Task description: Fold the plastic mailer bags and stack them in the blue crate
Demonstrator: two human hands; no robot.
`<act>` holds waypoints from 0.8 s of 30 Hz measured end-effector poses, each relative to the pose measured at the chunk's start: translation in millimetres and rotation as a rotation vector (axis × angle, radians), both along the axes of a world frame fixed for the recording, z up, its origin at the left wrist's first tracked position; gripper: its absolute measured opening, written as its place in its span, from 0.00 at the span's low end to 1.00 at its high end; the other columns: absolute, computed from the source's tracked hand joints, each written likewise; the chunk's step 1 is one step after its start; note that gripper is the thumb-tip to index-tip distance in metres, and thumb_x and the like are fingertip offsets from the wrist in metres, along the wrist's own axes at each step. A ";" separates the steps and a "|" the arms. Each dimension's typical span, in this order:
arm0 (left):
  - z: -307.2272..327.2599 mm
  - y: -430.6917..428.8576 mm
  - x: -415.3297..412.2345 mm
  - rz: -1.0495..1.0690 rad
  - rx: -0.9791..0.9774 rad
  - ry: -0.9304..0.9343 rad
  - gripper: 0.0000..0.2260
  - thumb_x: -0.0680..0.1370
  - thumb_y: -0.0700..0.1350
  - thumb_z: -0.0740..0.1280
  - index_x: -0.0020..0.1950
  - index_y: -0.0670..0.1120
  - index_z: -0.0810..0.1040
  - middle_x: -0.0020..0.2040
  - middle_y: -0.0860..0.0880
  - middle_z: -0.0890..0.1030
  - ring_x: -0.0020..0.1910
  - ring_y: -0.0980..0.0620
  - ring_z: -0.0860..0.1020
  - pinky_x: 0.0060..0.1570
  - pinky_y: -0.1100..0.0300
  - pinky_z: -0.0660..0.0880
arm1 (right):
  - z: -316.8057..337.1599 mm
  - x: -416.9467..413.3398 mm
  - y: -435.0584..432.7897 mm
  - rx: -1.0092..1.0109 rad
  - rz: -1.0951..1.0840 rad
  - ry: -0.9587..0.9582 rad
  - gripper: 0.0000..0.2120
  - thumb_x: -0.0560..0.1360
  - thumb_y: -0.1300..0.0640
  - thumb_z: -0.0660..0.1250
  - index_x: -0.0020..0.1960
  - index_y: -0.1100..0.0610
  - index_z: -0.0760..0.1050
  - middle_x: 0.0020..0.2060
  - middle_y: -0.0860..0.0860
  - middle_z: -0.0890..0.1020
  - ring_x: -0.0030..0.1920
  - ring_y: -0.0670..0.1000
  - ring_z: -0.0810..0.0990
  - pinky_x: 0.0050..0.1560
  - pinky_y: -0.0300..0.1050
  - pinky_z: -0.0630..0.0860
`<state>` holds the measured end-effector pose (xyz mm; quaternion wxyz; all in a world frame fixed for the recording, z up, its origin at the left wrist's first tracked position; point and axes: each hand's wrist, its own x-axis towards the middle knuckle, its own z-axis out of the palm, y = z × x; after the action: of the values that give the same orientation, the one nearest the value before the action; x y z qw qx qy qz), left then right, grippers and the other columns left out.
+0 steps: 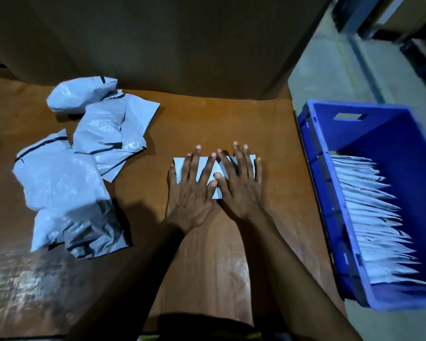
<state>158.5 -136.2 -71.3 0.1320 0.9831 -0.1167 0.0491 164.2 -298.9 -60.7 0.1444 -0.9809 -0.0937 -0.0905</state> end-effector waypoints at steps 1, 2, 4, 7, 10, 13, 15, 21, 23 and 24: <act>4.0 -0.4 -2.2 0.020 -0.036 -0.001 0.27 0.87 0.59 0.49 0.85 0.56 0.47 0.85 0.47 0.43 0.83 0.44 0.53 0.77 0.37 0.54 | 5.0 -4.7 -1.1 0.063 -0.075 -0.013 0.26 0.86 0.41 0.54 0.83 0.41 0.56 0.85 0.49 0.48 0.84 0.52 0.43 0.81 0.63 0.42; 8.5 -0.3 -5.1 0.052 -0.077 -0.016 0.27 0.87 0.59 0.50 0.85 0.57 0.50 0.85 0.46 0.45 0.81 0.42 0.56 0.75 0.38 0.57 | 9.9 -11.7 -1.9 0.130 -0.189 -0.036 0.26 0.85 0.40 0.56 0.82 0.40 0.59 0.84 0.50 0.52 0.84 0.53 0.48 0.80 0.62 0.45; 15.7 0.1 -12.5 0.101 -0.187 -0.057 0.25 0.86 0.59 0.56 0.83 0.57 0.60 0.83 0.46 0.52 0.76 0.41 0.62 0.73 0.39 0.64 | 14.4 -29.9 -4.0 0.245 -0.409 -0.062 0.26 0.84 0.38 0.60 0.80 0.41 0.63 0.79 0.54 0.61 0.79 0.57 0.58 0.76 0.63 0.57; 17.8 2.1 -23.6 0.072 -0.427 -0.114 0.22 0.82 0.56 0.68 0.76 0.53 0.71 0.80 0.48 0.59 0.74 0.45 0.65 0.69 0.38 0.70 | 14.1 -51.0 -19.2 0.407 -0.347 0.007 0.31 0.77 0.35 0.69 0.77 0.39 0.66 0.71 0.50 0.65 0.74 0.54 0.62 0.71 0.62 0.67; 17.1 -0.1 -37.0 0.036 -0.550 -0.128 0.29 0.76 0.54 0.77 0.74 0.50 0.73 0.79 0.50 0.63 0.78 0.47 0.64 0.72 0.39 0.68 | 21.5 -58.2 -48.9 0.610 -0.197 0.114 0.41 0.62 0.40 0.85 0.72 0.39 0.74 0.70 0.44 0.61 0.73 0.46 0.58 0.70 0.51 0.71; 13.0 -2.8 -44.2 -0.021 -0.585 -0.169 0.31 0.70 0.49 0.83 0.70 0.47 0.77 0.77 0.49 0.69 0.77 0.46 0.66 0.73 0.42 0.68 | 22.3 -59.8 -70.6 0.548 -0.149 0.045 0.28 0.67 0.59 0.82 0.64 0.44 0.81 0.68 0.47 0.68 0.71 0.50 0.64 0.68 0.53 0.73; 13.0 -10.2 -46.4 -0.044 -0.605 -0.226 0.26 0.69 0.42 0.83 0.65 0.45 0.81 0.72 0.47 0.74 0.72 0.45 0.72 0.70 0.43 0.70 | 22.5 -59.2 -83.4 0.480 -0.127 -0.049 0.23 0.70 0.69 0.73 0.60 0.48 0.84 0.63 0.48 0.75 0.65 0.52 0.70 0.63 0.56 0.75; 61.2 -50.3 -48.4 0.033 -0.644 -0.379 0.16 0.72 0.30 0.74 0.57 0.44 0.84 0.63 0.46 0.80 0.63 0.46 0.76 0.65 0.62 0.69 | 52.2 -47.5 -126.8 0.471 -0.017 -0.290 0.19 0.71 0.71 0.73 0.56 0.52 0.86 0.52 0.51 0.82 0.57 0.54 0.77 0.57 0.44 0.75; 81.2 -68.7 -43.5 0.065 -0.641 -0.417 0.15 0.73 0.31 0.74 0.57 0.44 0.85 0.61 0.47 0.80 0.62 0.46 0.76 0.63 0.67 0.67 | 69.6 -41.6 -143.7 0.495 0.006 -0.352 0.18 0.72 0.70 0.74 0.57 0.53 0.86 0.52 0.51 0.82 0.58 0.54 0.77 0.57 0.42 0.75; 89.1 -80.0 -38.8 0.085 -0.642 -0.430 0.15 0.74 0.32 0.73 0.57 0.45 0.85 0.60 0.47 0.80 0.61 0.46 0.75 0.61 0.70 0.66 | 78.3 -38.4 -154.3 0.494 0.021 -0.382 0.17 0.72 0.70 0.74 0.57 0.54 0.86 0.53 0.51 0.83 0.58 0.54 0.77 0.56 0.42 0.75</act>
<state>119.7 -216.2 17.8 0.4033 0.8630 -0.0798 0.2935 125.8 -453.2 17.6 0.3590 -0.8804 -0.1045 -0.2917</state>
